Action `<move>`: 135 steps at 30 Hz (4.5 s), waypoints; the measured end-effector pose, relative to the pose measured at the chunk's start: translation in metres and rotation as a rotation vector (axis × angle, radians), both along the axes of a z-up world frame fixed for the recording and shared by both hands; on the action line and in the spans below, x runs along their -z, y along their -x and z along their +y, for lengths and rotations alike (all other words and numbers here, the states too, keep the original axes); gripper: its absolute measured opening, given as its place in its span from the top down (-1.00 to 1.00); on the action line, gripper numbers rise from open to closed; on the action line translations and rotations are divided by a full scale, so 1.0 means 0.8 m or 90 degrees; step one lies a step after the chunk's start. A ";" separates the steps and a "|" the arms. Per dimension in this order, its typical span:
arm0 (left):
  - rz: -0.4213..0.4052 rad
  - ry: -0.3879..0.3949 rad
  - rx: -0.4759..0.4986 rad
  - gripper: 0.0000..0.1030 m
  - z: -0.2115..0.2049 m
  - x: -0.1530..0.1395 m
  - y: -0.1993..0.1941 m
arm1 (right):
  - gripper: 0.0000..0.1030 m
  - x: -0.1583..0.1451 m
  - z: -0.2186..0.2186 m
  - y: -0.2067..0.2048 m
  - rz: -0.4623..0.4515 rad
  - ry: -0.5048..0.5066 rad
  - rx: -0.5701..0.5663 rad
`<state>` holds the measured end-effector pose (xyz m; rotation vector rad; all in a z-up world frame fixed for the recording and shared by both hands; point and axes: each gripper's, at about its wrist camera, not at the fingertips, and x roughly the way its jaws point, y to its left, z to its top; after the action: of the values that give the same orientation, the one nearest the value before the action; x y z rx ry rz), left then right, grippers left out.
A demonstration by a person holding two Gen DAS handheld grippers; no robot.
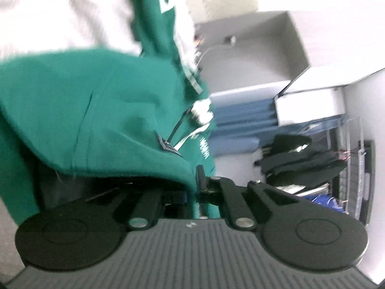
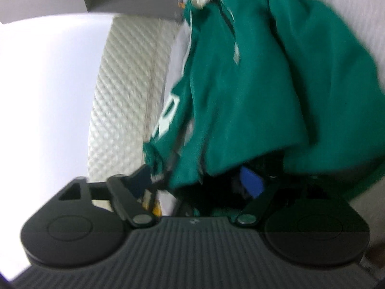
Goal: Fold large clothes
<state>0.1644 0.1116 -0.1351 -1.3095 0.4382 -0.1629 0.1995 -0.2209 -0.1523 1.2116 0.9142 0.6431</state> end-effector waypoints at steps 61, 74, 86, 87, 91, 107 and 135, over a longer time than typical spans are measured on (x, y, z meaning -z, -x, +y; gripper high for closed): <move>0.140 -0.242 -0.009 0.88 -0.002 -0.082 0.103 | 0.88 -0.120 -0.170 0.050 -0.024 0.340 0.311; 0.182 -0.351 0.153 0.68 -0.030 -0.090 0.109 | 0.61 -0.125 -0.163 0.043 0.033 0.448 0.177; 0.083 -0.594 0.178 -0.08 -0.076 -0.160 0.085 | -0.29 -0.180 -0.103 0.052 -0.162 0.513 0.118; 0.077 -0.618 0.175 -0.09 -0.082 -0.166 0.077 | -0.28 -0.182 -0.090 0.046 -0.176 0.511 0.106; 0.045 -0.686 0.177 -0.10 -0.103 -0.184 0.032 | -0.26 -0.181 -0.040 0.009 -0.198 0.501 0.068; 0.082 -0.714 0.211 -0.16 -0.115 -0.082 -0.136 | -0.03 -0.098 0.020 -0.103 -0.206 0.574 0.065; 0.148 -0.693 0.250 -0.47 -0.096 0.007 -0.194 | 0.00 -0.020 0.060 -0.164 -0.171 0.697 0.002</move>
<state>0.3197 0.0349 -0.1408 -0.1604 0.8281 -0.0718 0.3306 -0.1731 -0.1360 0.1403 0.8376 0.2029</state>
